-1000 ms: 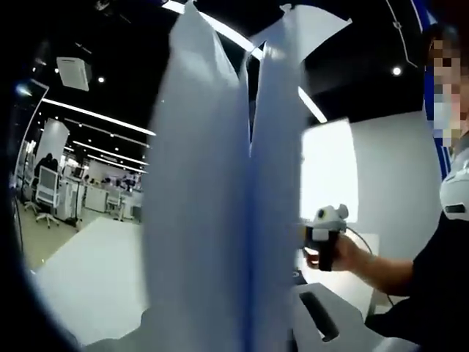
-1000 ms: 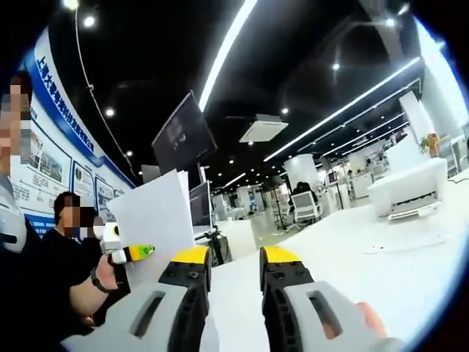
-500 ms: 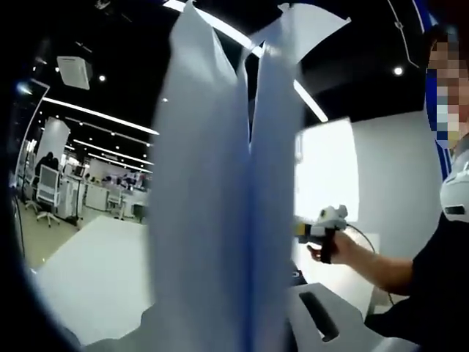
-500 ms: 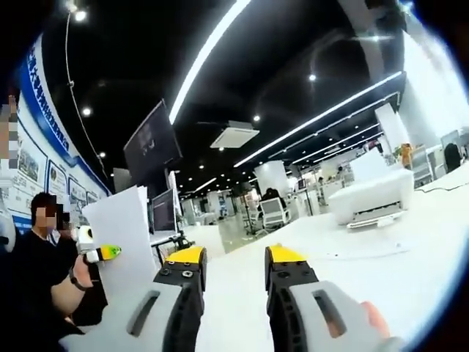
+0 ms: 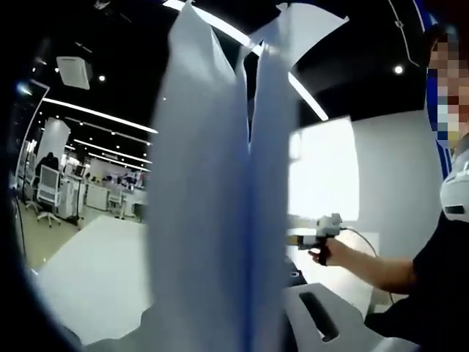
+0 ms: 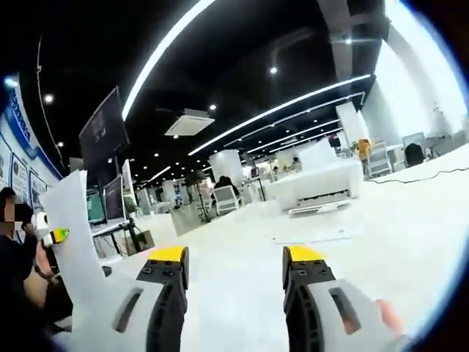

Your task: Organize the stack of printing papers by aligning and flattening the scattered papers on the table

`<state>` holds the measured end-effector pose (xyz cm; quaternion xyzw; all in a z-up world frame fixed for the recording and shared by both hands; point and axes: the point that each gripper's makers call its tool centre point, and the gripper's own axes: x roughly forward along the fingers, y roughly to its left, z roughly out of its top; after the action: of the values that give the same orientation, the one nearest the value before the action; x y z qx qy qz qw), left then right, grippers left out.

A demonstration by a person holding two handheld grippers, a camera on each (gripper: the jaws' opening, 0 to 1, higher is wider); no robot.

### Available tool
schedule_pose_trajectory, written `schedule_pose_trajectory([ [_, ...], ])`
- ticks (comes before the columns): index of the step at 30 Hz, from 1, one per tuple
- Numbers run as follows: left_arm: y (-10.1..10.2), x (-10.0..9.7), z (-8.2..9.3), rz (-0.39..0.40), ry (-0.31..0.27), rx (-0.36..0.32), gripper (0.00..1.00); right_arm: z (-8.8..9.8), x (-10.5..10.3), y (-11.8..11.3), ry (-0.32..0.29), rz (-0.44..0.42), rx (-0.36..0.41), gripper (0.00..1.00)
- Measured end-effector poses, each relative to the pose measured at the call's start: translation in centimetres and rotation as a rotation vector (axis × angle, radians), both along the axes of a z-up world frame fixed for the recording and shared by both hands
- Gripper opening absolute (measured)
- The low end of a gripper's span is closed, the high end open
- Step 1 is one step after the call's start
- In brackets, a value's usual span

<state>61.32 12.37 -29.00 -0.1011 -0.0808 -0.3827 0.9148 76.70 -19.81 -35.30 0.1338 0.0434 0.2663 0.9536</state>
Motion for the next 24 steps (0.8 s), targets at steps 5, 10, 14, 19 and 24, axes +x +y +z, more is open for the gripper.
schedule_pose_trajectory([
  [5,0.0,0.0,0.0,-0.001,0.001,0.001,0.06,-3.5,1.8,-1.6,0.087,-0.059,-0.061,0.61],
  [10,0.0,0.0,0.0,-0.001,0.002,0.002,0.06,-6.3,3.2,-2.0,0.133,-0.091,-0.071,0.7],
  [14,0.0,0.1,0.0,0.001,0.003,0.002,0.06,-8.4,4.0,-1.8,0.18,-0.119,-0.102,0.83],
  [19,0.0,0.1,0.0,-0.001,0.002,-0.002,0.06,-10.8,3.8,-1.5,0.218,-0.144,-0.244,0.86],
  [24,0.0,0.0,0.0,-0.004,0.001,-0.006,0.06,-12.0,4.0,-1.4,0.243,-0.148,-0.301,0.88],
])
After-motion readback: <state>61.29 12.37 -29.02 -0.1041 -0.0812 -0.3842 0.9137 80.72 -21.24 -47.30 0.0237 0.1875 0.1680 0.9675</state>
